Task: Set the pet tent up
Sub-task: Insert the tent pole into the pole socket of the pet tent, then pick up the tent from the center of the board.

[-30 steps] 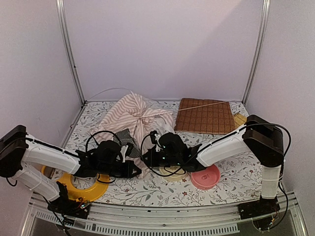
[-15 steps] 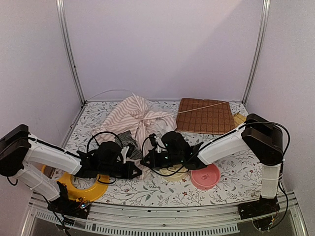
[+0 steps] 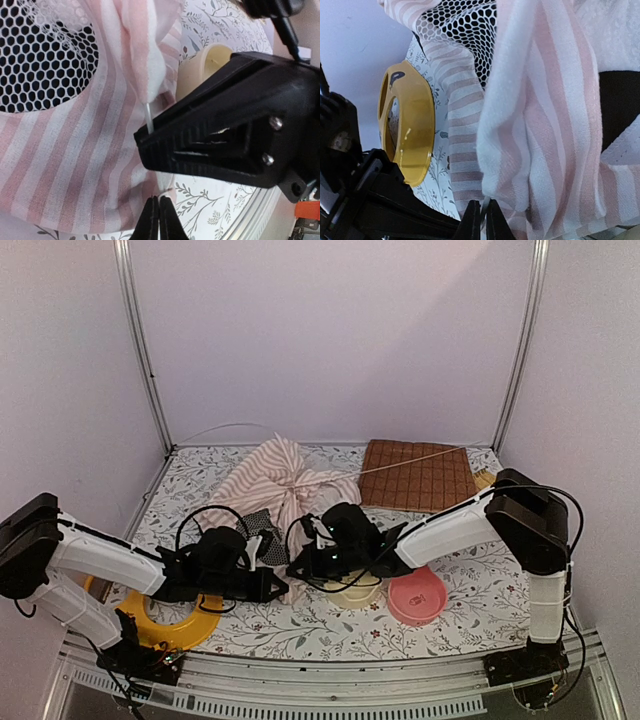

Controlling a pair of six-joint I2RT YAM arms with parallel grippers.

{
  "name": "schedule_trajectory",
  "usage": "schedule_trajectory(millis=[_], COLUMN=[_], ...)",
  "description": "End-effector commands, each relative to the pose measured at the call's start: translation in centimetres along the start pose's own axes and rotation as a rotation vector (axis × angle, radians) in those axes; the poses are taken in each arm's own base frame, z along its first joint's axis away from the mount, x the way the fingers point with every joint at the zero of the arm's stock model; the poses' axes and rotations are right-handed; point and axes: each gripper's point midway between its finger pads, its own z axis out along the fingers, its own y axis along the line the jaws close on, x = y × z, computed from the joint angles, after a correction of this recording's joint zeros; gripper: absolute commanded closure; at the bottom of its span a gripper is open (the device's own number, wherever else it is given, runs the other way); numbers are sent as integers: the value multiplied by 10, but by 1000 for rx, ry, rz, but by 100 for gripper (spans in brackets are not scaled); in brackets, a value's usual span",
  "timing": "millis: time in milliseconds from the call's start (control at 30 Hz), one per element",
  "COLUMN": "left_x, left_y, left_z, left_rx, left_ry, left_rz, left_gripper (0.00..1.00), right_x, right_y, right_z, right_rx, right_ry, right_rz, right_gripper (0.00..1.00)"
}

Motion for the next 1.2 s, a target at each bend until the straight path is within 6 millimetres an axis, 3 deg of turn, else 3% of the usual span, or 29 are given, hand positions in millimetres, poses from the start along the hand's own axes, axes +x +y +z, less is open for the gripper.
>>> schedule_trajectory(millis=[0, 233, 433, 600, 733, 833, 900, 967, 1067, 1167], left_x=[-19, -42, -95, -114, -107, -79, -66, -60, -60, -62], left_y=[3, -12, -67, -87, -56, -19, -4, -1, -11, -16], left_z=[2, 0, -41, -69, -61, -40, -28, -21, -19, -25], left_rx=[-27, -21, 100, 160, 47, 6, -2, 6, 41, 20], left_ry=[-64, -101, -246, -317, -307, -250, -226, -211, -211, -222], left_rz=[19, 13, 3, -41, -71, -131, -159, -162, -142, -116], left_gripper=[100, 100, 100, 100, 100, 100, 100, 100, 100, 90], right_x=[7, 21, 3, -15, -15, -15, -5, 7, 32, 47], right_y=[-4, 9, 10, 18, 35, 56, 60, 53, 28, 12], right_z=[7, 1, -14, -15, -22, -32, -33, -28, -18, -13], right_rx=[17, 75, 156, 172, 102, 36, -6, -6, 32, 50], right_ry=[39, 35, -53, -91, -97, -100, -66, -18, 59, 103], right_rz=[-1, -89, -126, -153, -160, -182, -198, -202, -187, -166], right_gripper=[100, 100, 100, 100, 100, 100, 100, 100, 100, 100])
